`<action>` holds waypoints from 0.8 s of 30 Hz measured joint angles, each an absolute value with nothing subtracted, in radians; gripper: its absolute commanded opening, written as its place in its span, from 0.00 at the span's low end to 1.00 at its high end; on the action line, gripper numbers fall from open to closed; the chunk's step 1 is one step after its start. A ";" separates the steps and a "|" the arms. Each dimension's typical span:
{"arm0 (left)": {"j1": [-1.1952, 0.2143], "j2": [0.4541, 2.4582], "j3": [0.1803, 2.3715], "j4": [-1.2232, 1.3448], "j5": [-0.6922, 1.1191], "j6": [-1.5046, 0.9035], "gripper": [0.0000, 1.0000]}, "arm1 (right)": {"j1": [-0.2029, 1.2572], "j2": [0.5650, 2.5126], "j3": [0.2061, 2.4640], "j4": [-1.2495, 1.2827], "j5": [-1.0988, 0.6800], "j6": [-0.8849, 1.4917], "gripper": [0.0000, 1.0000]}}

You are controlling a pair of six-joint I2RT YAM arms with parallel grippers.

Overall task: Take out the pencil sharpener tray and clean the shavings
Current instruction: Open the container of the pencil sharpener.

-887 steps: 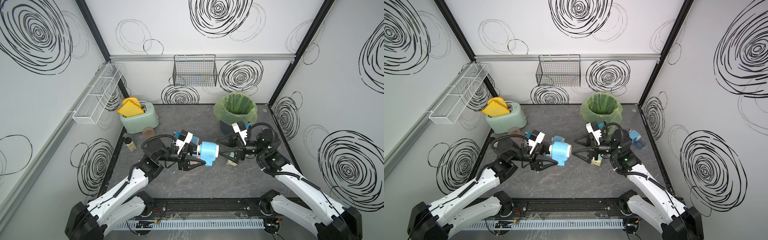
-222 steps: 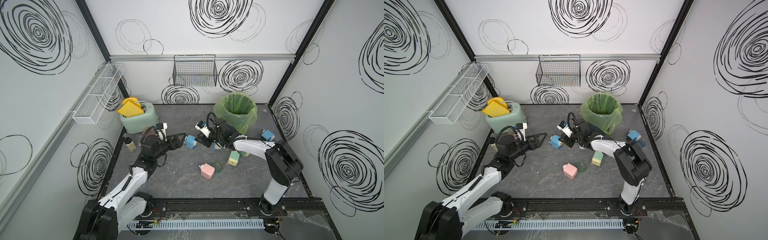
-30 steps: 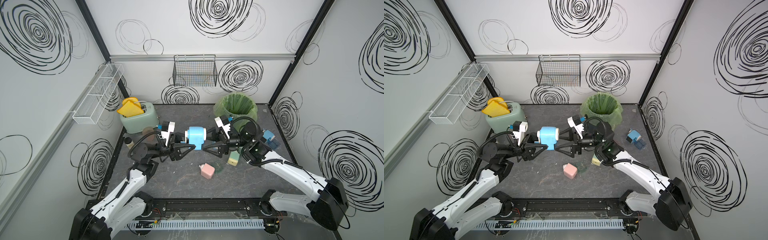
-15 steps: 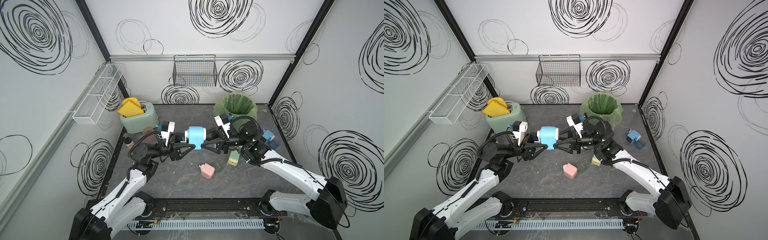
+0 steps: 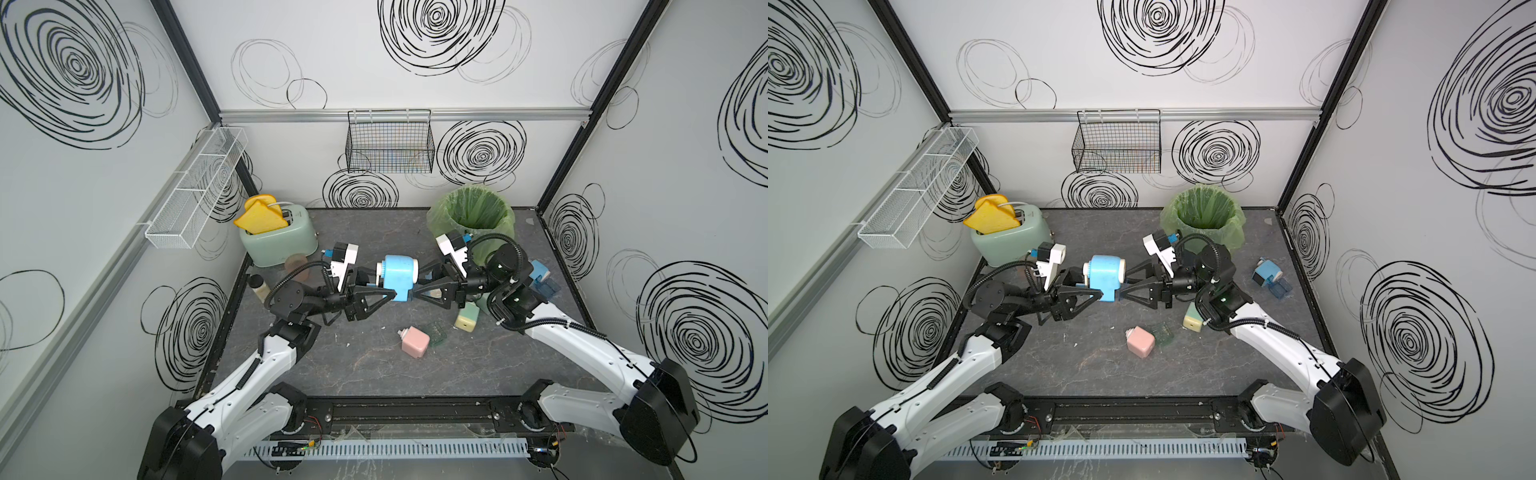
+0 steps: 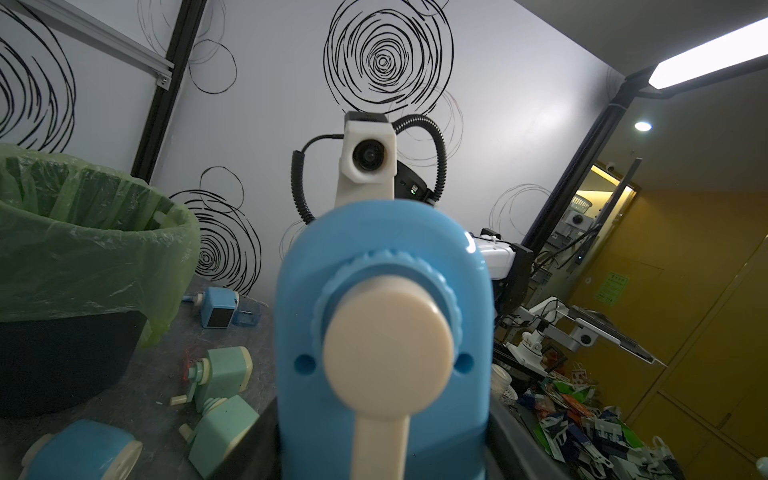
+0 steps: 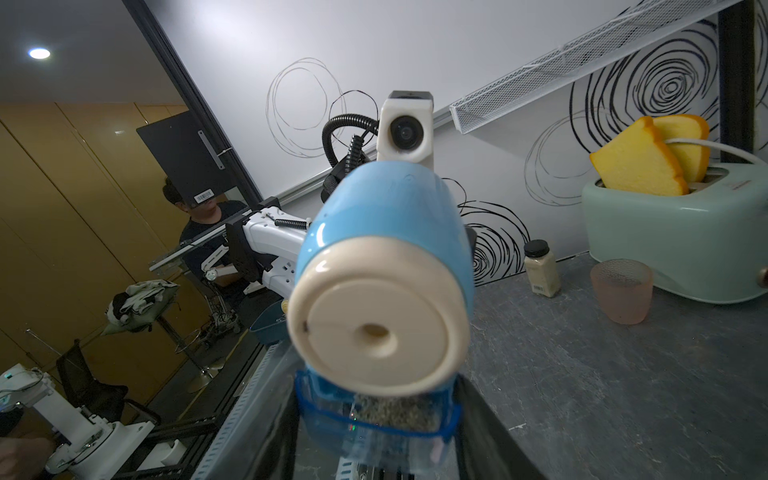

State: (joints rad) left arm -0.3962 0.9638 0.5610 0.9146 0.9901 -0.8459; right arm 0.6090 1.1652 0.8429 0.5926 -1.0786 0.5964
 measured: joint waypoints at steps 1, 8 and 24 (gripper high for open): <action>-0.392 0.964 0.561 0.919 0.990 -0.846 0.21 | 0.598 1.155 0.839 0.591 -1.082 0.596 0.33; -0.382 0.958 0.561 0.944 0.987 -0.846 0.20 | 0.547 1.123 0.803 0.566 -1.080 0.591 0.33; -0.379 0.958 0.561 0.960 0.987 -0.851 0.21 | 0.619 1.133 0.816 0.560 -1.089 0.583 0.96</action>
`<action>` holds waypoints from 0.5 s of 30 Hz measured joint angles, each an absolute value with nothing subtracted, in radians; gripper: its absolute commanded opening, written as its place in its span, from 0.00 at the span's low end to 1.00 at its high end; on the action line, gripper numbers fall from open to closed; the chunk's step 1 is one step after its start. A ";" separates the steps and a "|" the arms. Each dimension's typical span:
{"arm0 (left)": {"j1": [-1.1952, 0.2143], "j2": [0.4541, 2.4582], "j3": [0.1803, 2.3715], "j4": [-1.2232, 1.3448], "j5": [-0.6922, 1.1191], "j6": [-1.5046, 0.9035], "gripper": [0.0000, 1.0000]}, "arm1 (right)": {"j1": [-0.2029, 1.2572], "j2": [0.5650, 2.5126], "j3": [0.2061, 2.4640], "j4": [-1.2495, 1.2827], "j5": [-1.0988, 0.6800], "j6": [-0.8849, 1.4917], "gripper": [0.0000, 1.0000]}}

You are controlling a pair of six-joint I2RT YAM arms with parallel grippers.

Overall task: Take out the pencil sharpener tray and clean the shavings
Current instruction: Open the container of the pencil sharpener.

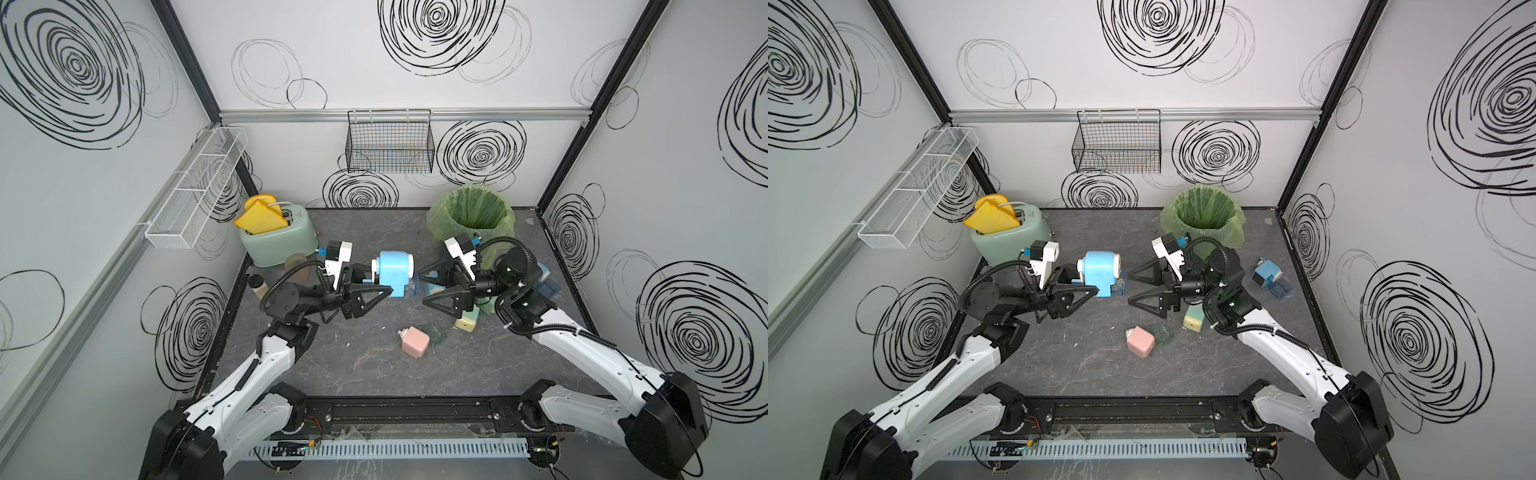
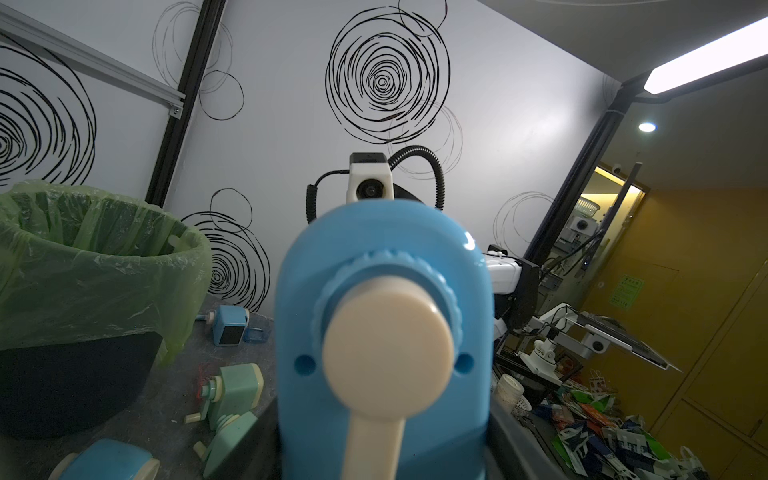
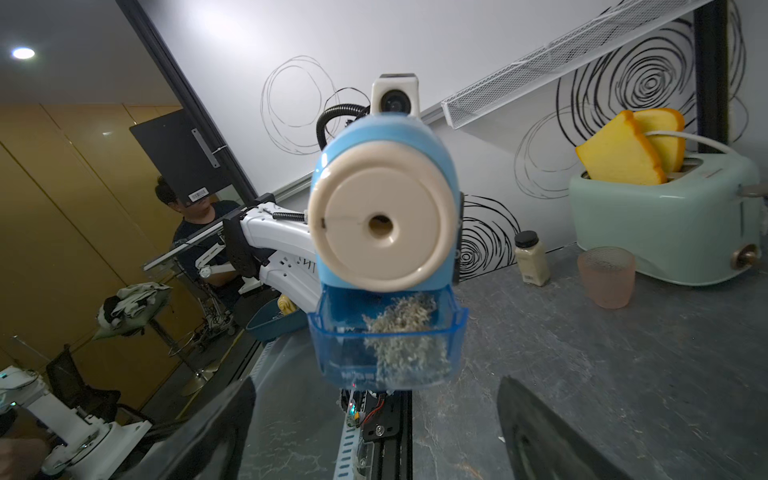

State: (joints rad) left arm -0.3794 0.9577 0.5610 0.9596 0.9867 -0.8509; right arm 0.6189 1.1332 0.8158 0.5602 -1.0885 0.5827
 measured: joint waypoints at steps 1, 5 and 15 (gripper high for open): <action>-0.379 0.958 0.561 0.963 0.987 -0.852 0.21 | 0.632 1.145 0.824 0.562 -1.086 0.580 0.96; -0.379 0.954 0.561 0.968 0.987 -0.854 0.21 | 0.646 1.190 0.834 0.593 -1.073 0.585 0.96; -0.382 0.953 0.561 0.969 0.987 -0.854 0.21 | 0.658 1.229 0.857 0.667 -1.061 0.621 0.93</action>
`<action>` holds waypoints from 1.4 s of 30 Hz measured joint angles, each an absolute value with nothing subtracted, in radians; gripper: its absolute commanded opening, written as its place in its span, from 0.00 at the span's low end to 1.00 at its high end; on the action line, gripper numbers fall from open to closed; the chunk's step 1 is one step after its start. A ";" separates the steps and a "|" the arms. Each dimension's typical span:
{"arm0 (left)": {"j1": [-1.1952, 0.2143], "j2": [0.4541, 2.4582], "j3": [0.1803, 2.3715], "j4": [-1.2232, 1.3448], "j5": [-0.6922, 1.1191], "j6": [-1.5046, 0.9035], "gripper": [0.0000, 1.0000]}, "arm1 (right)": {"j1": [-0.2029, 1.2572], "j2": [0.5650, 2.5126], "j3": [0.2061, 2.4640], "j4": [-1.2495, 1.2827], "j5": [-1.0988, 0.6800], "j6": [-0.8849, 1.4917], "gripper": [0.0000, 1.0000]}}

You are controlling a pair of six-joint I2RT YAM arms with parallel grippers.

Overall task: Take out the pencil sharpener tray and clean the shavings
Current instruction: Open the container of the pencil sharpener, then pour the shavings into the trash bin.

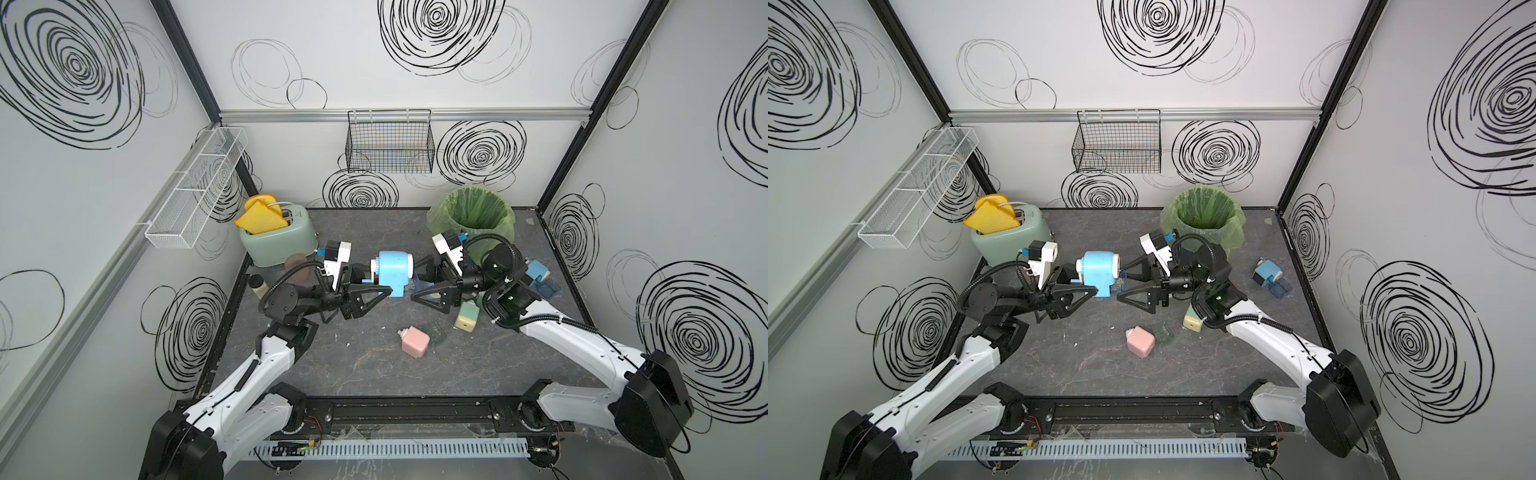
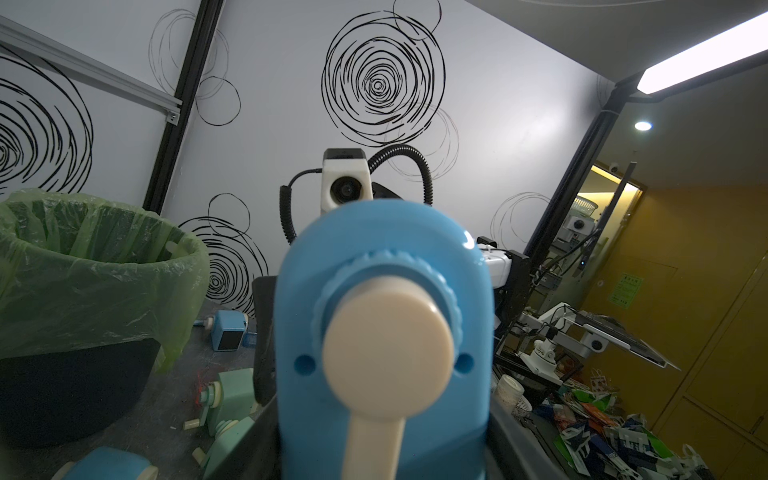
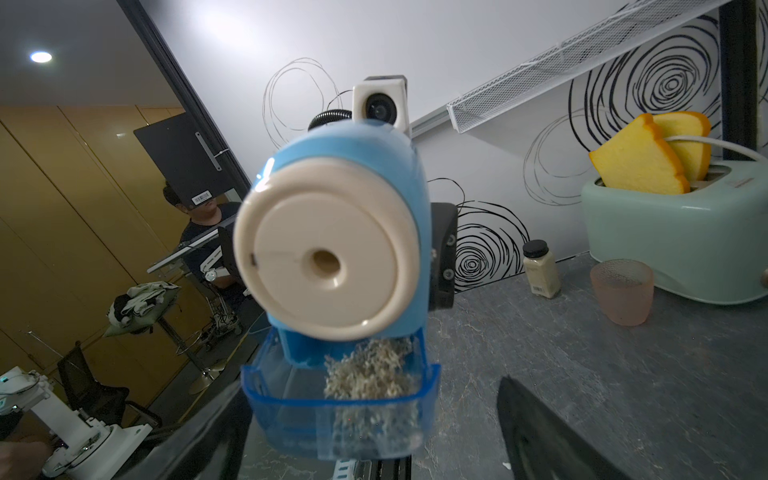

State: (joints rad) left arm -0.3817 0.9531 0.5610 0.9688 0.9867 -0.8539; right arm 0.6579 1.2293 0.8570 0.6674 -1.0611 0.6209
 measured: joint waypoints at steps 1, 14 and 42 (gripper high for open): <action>-0.382 0.953 0.561 0.969 0.987 -0.854 0.21 | 0.661 1.230 0.860 0.678 -1.061 0.624 0.93; -0.385 0.949 0.560 0.968 0.981 -0.852 0.21 | 0.680 1.254 0.874 0.727 -1.059 0.642 0.52; -0.372 0.955 0.561 0.889 0.921 -0.798 0.21 | 0.246 1.111 0.781 0.461 -1.042 0.553 0.41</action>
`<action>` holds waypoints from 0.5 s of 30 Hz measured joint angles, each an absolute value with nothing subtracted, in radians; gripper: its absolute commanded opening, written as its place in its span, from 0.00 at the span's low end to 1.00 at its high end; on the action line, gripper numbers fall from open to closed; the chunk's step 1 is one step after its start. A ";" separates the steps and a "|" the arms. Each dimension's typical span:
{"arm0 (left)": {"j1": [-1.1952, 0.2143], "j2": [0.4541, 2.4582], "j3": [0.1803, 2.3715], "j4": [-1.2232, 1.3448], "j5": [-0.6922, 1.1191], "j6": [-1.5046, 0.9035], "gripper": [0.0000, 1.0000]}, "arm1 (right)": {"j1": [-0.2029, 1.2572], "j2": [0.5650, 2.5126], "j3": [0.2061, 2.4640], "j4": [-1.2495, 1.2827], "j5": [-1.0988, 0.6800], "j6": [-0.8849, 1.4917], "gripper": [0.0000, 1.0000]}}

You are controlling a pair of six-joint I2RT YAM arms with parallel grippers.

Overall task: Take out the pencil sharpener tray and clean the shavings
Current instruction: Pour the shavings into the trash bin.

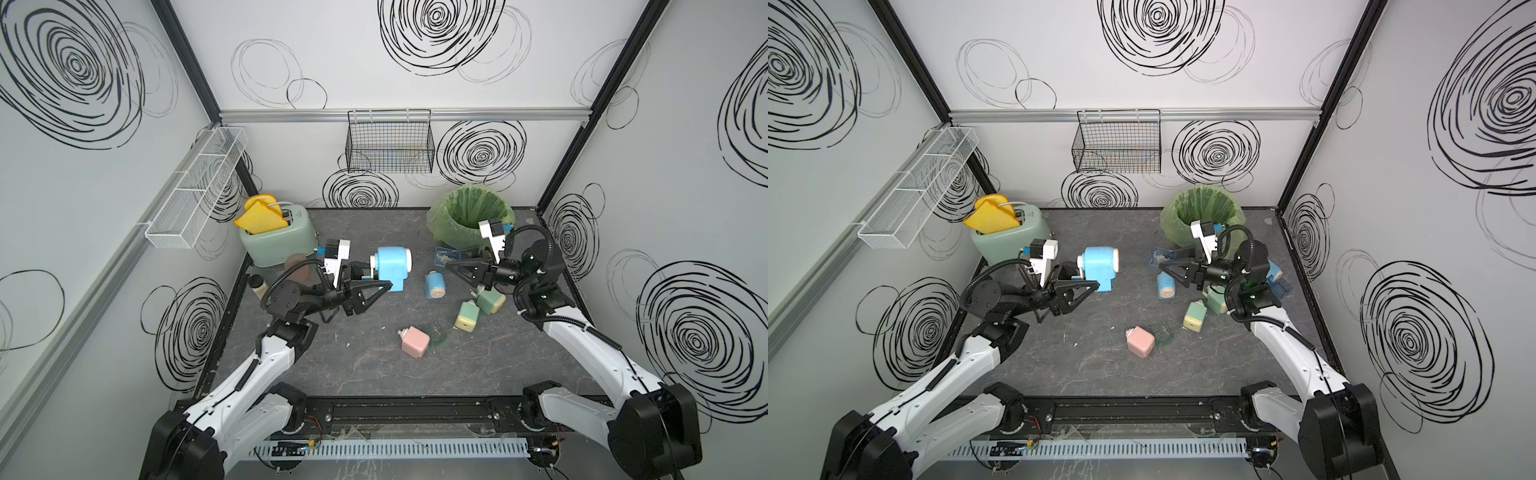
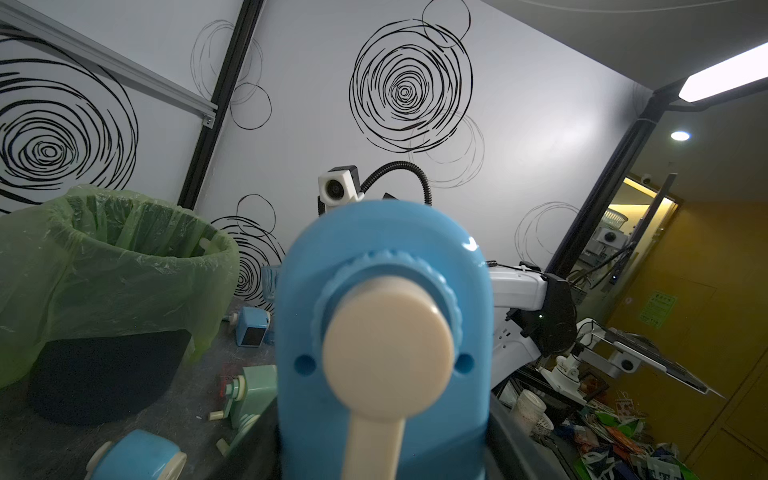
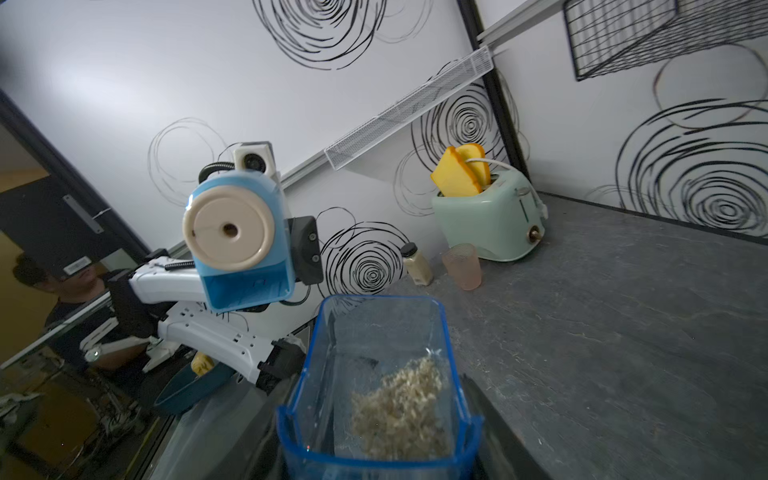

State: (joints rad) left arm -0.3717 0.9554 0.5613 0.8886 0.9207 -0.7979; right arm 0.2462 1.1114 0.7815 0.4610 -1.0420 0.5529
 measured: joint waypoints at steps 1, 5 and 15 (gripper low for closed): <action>-0.372 0.955 0.561 0.878 0.915 -0.793 0.21 | 0.233 1.114 0.805 0.403 -0.992 0.524 0.41; -0.373 0.955 0.561 0.835 0.894 -0.769 0.21 | 0.219 1.151 0.957 0.156 -0.756 0.382 0.42; -0.414 0.918 0.561 0.756 0.848 -0.716 0.21 | 0.180 1.340 1.264 -0.215 -0.377 0.197 0.44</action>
